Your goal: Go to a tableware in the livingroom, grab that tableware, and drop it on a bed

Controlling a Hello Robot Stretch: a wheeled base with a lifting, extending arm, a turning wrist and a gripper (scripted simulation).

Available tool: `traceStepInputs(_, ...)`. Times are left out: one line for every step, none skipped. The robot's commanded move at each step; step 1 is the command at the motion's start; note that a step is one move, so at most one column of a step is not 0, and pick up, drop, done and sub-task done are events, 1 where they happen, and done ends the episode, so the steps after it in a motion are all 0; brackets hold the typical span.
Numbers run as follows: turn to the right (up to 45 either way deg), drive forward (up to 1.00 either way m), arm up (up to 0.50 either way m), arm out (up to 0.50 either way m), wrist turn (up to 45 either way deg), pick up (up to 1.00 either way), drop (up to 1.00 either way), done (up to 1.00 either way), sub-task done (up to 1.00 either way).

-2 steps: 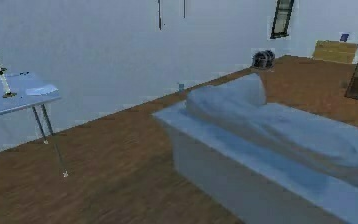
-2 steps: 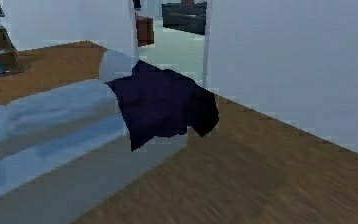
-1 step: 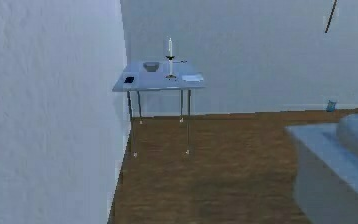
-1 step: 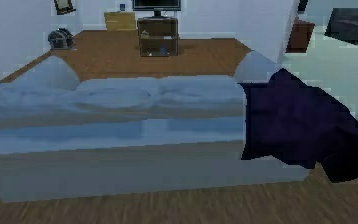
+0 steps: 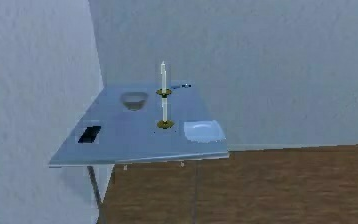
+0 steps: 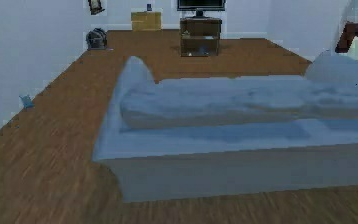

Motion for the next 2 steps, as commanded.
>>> traceStepInputs(-39.0,0.0,0.0,0.0,0.0,0.0,0.0,0.0,0.0)
traceStepInputs(0.0,0.05,0.0,0.0,0.0,0.0,0.0,0.0,0.0)
